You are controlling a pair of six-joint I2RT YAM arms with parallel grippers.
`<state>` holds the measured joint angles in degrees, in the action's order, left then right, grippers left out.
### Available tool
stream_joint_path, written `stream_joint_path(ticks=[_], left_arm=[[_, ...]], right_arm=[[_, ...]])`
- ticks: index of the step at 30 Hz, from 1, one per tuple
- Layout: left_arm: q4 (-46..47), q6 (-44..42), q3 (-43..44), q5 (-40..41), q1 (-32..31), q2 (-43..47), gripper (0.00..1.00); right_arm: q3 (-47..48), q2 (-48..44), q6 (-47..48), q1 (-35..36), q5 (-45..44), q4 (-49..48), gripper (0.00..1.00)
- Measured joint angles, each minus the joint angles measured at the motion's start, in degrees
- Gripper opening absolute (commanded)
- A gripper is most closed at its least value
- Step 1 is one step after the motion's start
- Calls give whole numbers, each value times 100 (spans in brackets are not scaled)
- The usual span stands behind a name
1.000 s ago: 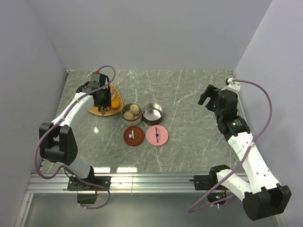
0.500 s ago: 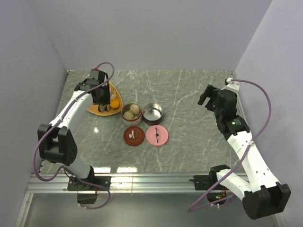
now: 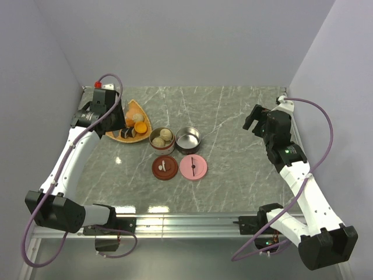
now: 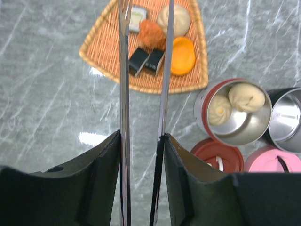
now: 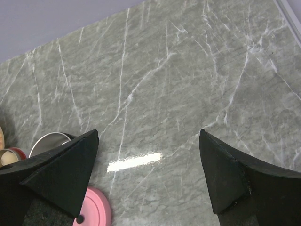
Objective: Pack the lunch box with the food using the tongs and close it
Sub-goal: Pick up the food using the clamp
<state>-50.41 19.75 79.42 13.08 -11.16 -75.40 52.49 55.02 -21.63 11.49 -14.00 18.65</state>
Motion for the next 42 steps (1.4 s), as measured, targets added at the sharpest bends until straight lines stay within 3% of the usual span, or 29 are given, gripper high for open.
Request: stream_joint_path(ticks=[12,42], left_arm=[[-125,243,-874,-208,-2,144,46],[428,212,-1071,-138,0,-133,46]], right_arm=[[0,35,-26,0,17,-2,94],[0,-33,-170,0,9,7,94]])
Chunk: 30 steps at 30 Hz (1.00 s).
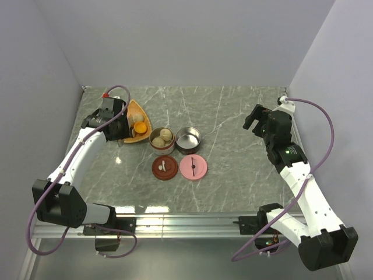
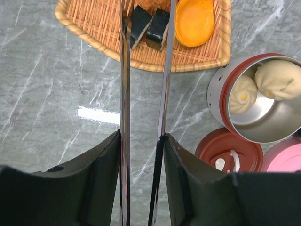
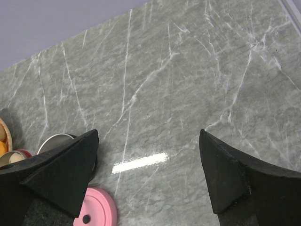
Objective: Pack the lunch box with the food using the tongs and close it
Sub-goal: Pick up the food using the clamp
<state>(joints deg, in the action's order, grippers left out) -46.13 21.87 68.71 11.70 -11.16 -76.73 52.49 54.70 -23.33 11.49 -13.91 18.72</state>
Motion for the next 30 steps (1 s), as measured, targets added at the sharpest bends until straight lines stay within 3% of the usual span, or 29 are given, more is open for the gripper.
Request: stream_joint_path(ticks=[24,30], left_arm=[[369,-168,-120,-57,232,-195,45],[352,-177,-120,-216,260,-306,39]], right_arm=[[0,-105,-129,0,-20,61,94],[0,-90,-129,0,-20,59,94]])
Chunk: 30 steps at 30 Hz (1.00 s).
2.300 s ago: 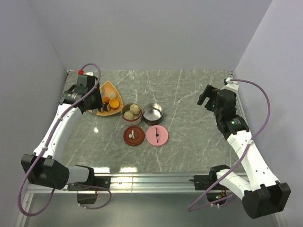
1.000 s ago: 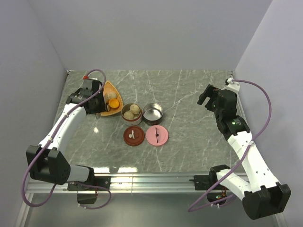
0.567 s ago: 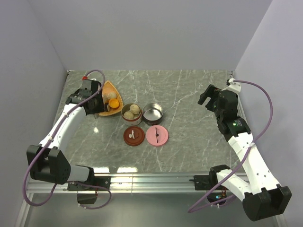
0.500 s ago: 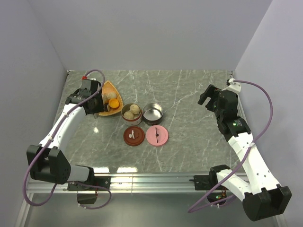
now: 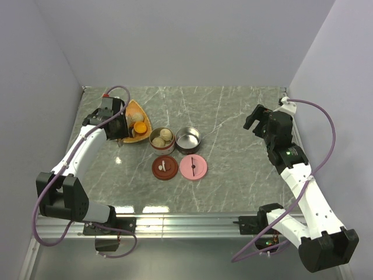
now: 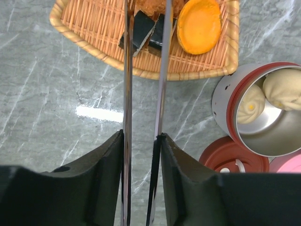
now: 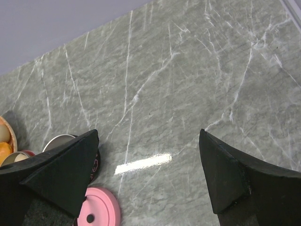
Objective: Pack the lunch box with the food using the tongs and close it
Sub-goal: Pick up the food using the clamp, then place the food into the lunch box
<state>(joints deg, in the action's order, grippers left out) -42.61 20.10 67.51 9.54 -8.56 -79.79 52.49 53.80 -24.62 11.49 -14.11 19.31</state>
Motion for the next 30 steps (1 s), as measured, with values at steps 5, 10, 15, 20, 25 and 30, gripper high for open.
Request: stream_joint_path(ticks=[5,10,15,20,25,30], left_arm=[[11,-76,2,-74,2,-7,32],[-79,-92,179,-94,13,-50,30],[-323,-92,605,-111,26,-39,30],[-494,-90,817,-203,26,118,29],[-702,-94,828,-433,28,413,29],[-848,-79,831,-772,-11,796,29]], right_arm=[[0,39,0,0,2,0,94],[0,76,2,0,2,0,94],[0,90,2,0,4,-2,94],[0,125,4,0,24,-2,94],[0,175,4,0,28,-7,94],[0,221,4,0,52,-11,94]])
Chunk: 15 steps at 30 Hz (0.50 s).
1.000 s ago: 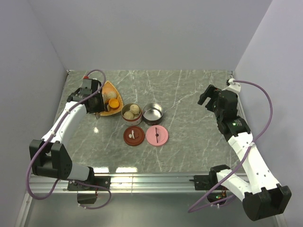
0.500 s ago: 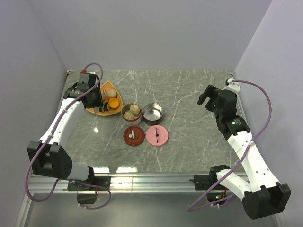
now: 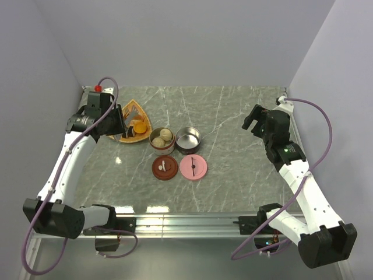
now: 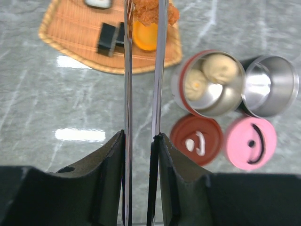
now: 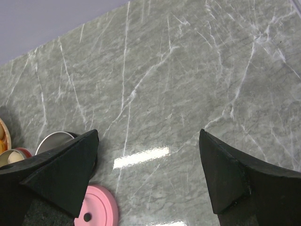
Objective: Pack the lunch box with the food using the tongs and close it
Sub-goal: Place the food into the lunch box
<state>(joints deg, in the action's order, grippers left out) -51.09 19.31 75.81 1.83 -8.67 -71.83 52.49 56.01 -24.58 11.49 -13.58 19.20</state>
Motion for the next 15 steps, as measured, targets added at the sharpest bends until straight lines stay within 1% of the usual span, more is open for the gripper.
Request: stream_joint_path(ticks=[4,11,15], left_arm=[[-46,166,0,-236,-330,236,29],[-24,651,109,-422,-1440,267,28],[20,887,114,-522,-1853,260,28]], right_arm=[[0,20,9,0,11,-9,94],[2,42,13,0,17,-13,94],[2,39,13,0,15,-13,94]])
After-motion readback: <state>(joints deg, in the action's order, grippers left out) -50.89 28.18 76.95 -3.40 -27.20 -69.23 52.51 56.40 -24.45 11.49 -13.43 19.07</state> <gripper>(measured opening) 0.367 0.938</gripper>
